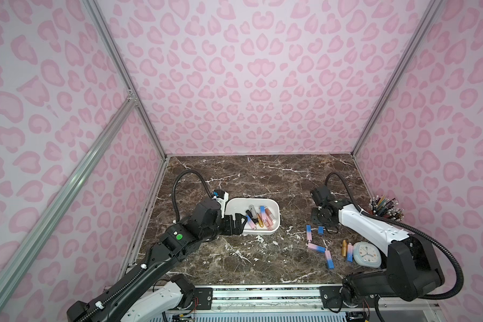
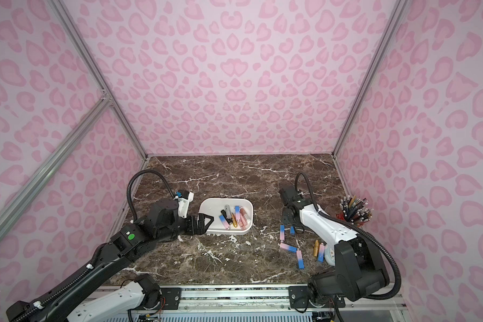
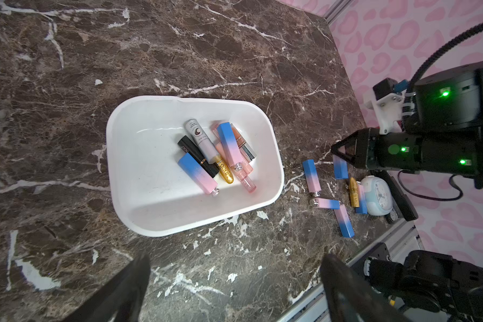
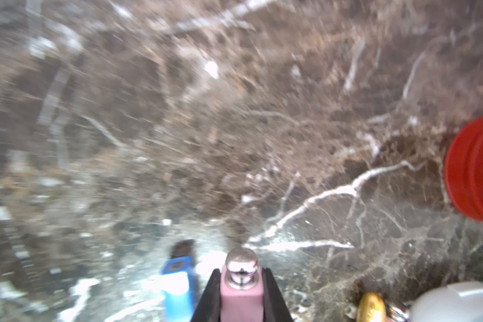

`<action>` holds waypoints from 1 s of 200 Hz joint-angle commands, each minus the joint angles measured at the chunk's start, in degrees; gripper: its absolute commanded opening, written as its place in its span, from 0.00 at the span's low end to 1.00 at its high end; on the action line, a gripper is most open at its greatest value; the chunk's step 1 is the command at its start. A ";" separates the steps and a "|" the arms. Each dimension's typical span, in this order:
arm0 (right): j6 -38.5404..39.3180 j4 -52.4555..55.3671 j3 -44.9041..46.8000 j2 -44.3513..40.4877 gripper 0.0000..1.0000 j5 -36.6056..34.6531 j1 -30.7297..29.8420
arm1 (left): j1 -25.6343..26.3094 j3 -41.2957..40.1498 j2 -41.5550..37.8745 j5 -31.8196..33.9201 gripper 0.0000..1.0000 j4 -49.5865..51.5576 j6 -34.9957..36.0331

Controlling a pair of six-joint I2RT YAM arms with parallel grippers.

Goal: Put the lipstick into the storage box
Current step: Pick up the lipstick at the center of the board, then place the lipstick in the storage box.

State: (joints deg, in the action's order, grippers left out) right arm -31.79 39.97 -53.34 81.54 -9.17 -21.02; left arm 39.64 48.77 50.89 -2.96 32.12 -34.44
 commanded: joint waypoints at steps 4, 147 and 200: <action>-1.25 1.58 -5.98 2.26 0.23 -0.36 -3.32 | -0.09 -0.37 -1.18 1.15 0.98 1.54 -0.07; -0.99 7.06 -52.79 43.42 0.22 5.12 -25.84 | -0.01 -7.97 -12.84 -4.96 0.97 4.65 -3.90; -0.67 4.20 -48.19 40.12 0.40 5.49 -26.82 | 3.58 -7.17 -9.76 -7.28 0.98 1.59 -2.82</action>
State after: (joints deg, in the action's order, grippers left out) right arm -32.51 45.32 -104.20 124.60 -2.92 -48.07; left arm 41.56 40.91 39.90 -8.99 36.93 -37.87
